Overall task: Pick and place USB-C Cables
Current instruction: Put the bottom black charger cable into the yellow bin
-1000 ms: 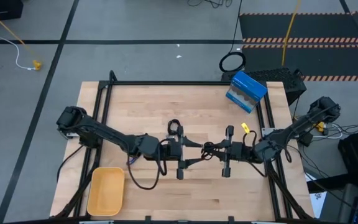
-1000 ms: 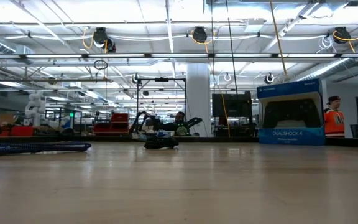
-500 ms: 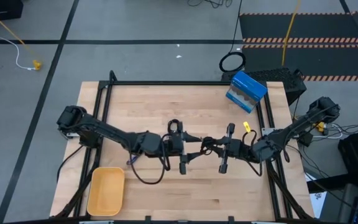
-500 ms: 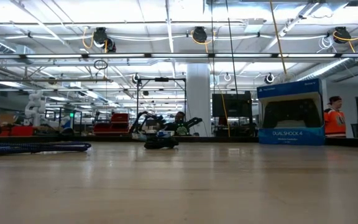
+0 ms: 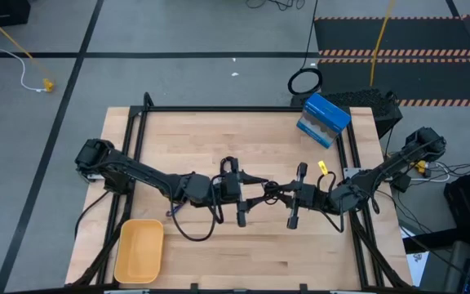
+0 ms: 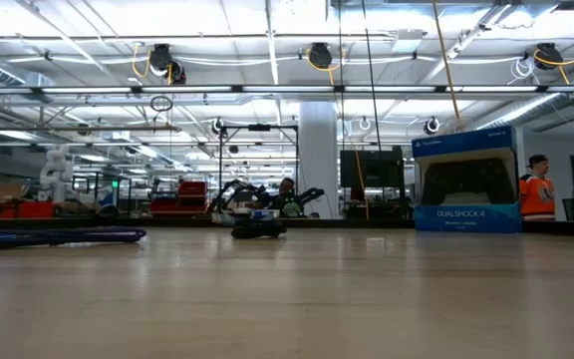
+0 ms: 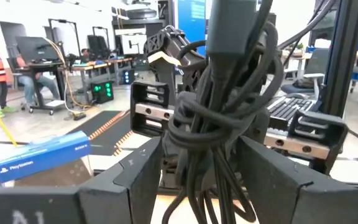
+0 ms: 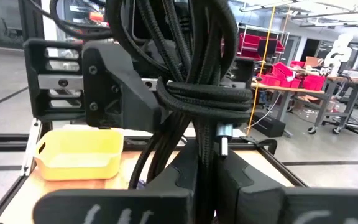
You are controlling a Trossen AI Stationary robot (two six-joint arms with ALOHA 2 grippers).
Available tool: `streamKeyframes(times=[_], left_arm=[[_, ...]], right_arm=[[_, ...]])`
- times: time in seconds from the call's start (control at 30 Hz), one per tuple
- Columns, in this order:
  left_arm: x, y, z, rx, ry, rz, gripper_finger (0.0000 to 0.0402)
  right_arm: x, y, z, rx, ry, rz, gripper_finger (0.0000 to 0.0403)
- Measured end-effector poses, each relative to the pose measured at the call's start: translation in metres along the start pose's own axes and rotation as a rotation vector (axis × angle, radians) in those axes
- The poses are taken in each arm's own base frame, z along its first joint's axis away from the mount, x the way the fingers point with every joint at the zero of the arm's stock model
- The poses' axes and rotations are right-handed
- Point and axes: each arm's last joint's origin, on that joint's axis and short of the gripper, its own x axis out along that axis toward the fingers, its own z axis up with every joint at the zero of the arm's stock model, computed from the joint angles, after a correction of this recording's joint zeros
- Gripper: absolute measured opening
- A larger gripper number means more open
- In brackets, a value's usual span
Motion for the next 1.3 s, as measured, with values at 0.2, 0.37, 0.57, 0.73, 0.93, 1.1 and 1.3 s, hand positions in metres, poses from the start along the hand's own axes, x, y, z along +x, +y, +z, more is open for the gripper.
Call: streamKeyframes(times=[0.2,0.37,0.57,0.73,0.93,1.1,1.3], left_arm=[[0.0004,0.0009,-0.0006,0.015,0.005,-0.002,0.0209],[0.0015,0.0033,-0.0019,0.013,0.015,-0.013,0.0209],[0.0020,0.0044,-0.0017,0.016,0.012,-0.014,0.0178],[0.0023,0.0049,-0.0018,0.030,0.012,-0.026,0.0115],[0.0022,0.0044,-0.0024,0.039,0.017,-0.039,0.0063],[0.0022,0.0041,-0.0028,0.043,0.021,-0.043,0.0045],[0.0019,0.0037,-0.0028,0.043,0.023,-0.047,0.0045]], right_arm=[[0.0023,0.0015,-0.0010,0.003,-0.006,-0.004,0.0011],[0.0023,0.0015,-0.0009,0.003,-0.007,-0.004,0.0011],[0.0024,0.0016,-0.0011,0.000,-0.006,-0.005,0.0011],[0.0024,0.0015,-0.0012,-0.001,-0.005,-0.005,0.0013],[0.0024,0.0015,-0.0013,-0.026,-0.004,-0.004,0.0043],[0.0024,0.0014,-0.0014,-0.026,-0.003,-0.006,0.0091],[0.0020,0.0009,-0.0013,-0.008,0.000,-0.010,0.0160]])
